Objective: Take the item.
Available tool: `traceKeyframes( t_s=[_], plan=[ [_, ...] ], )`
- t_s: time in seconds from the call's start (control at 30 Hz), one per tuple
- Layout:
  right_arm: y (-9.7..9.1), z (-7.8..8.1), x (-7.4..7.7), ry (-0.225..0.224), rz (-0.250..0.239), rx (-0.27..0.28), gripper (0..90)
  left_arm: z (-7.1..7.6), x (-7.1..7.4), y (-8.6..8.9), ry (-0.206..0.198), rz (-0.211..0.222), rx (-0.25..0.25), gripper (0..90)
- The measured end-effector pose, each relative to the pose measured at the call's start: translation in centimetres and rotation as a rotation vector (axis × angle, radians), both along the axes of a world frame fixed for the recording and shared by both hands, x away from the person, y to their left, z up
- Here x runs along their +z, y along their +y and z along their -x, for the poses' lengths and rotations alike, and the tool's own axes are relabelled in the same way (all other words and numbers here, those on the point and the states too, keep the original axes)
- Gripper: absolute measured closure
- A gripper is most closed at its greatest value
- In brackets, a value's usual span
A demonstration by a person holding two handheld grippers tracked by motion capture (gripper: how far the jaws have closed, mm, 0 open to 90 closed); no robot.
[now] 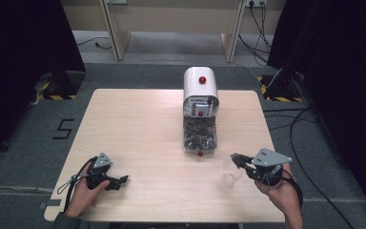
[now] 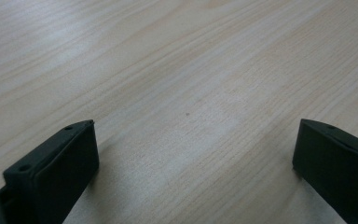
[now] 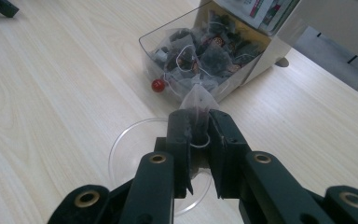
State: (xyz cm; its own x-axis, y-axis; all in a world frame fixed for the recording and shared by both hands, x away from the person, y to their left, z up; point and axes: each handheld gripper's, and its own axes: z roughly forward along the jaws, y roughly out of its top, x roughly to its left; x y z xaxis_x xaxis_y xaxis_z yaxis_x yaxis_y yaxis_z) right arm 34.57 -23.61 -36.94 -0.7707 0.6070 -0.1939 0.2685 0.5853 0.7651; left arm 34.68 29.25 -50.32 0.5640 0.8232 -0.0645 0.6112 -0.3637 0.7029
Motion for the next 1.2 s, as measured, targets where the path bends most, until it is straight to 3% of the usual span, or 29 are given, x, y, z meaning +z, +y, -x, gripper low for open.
traceKeyframes(
  t_s=[0.73, 1.2],
  plan=[
    [0.0, 0.9, -0.8, 0.035, 0.019, 0.016, 79.4, 0.0, 0.0, 0.0, 0.0, 0.0, 0.0, 0.0],
    [0.0, 0.4, -2.1, 0.083, 0.03, 0.014, 79.2, 0.0, 0.0, 0.0, 0.0, 0.0, 0.0, 0.0]
  ],
)
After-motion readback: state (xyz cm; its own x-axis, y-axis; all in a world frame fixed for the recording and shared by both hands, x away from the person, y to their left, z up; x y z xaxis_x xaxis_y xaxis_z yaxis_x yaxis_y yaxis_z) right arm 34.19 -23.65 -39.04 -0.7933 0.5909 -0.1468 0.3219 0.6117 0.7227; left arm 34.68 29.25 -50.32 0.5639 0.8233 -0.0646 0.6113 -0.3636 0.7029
